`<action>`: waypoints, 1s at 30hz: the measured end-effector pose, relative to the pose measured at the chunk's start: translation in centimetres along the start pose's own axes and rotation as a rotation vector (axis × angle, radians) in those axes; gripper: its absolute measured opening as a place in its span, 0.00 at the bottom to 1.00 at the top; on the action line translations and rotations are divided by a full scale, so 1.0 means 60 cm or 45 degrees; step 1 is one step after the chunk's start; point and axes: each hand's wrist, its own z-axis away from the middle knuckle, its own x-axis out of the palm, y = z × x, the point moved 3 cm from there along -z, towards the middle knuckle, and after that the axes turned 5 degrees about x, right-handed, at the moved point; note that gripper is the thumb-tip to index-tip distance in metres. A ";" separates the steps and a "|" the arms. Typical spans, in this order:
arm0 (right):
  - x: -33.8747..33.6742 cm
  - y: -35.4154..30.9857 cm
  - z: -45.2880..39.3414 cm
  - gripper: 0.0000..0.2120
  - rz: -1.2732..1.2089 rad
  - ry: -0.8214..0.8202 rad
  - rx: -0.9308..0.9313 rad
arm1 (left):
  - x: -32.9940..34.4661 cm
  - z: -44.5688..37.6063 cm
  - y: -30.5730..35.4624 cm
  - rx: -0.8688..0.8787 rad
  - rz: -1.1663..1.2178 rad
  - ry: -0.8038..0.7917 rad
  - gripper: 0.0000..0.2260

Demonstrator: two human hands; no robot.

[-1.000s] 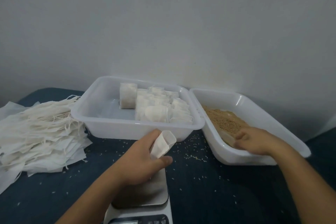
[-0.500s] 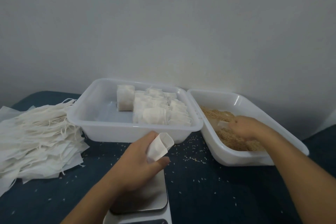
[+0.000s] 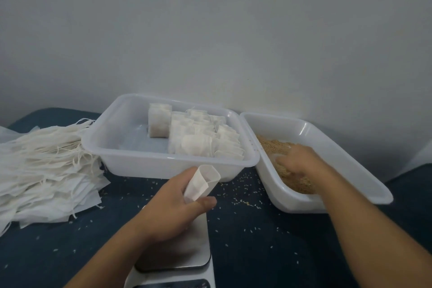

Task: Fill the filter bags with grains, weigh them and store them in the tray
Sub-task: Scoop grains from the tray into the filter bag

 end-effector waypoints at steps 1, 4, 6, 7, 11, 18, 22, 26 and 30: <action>0.010 -0.008 -0.004 0.25 -0.076 -0.007 0.005 | -0.001 0.000 -0.001 -0.001 0.002 0.001 0.14; 0.027 -0.021 -0.007 0.27 -0.227 -0.023 0.040 | 0.000 0.001 -0.004 -0.007 0.024 0.013 0.16; 0.026 -0.016 -0.008 0.25 -0.251 -0.022 0.054 | 0.003 0.000 -0.004 -0.018 0.033 0.027 0.16; 0.022 -0.010 -0.007 0.25 -0.260 -0.001 0.053 | 0.005 -0.001 -0.005 -0.020 0.034 0.039 0.16; 0.011 0.014 0.008 0.23 -0.347 0.104 0.087 | 0.004 -0.002 -0.009 -0.035 0.056 0.100 0.14; -0.002 0.037 0.067 0.20 -0.540 0.292 0.022 | 0.007 0.001 -0.004 -0.154 0.121 0.111 0.14; -0.013 0.032 0.112 0.20 -0.737 0.377 -0.053 | 0.004 0.002 0.000 -0.183 0.160 0.110 0.13; -0.027 0.030 0.156 0.17 -0.944 0.454 -0.178 | 0.002 0.001 -0.004 -0.188 0.076 0.127 0.14; -0.040 0.029 0.199 0.11 -1.170 0.320 -0.356 | -0.008 -0.002 -0.013 -0.183 -0.031 0.247 0.10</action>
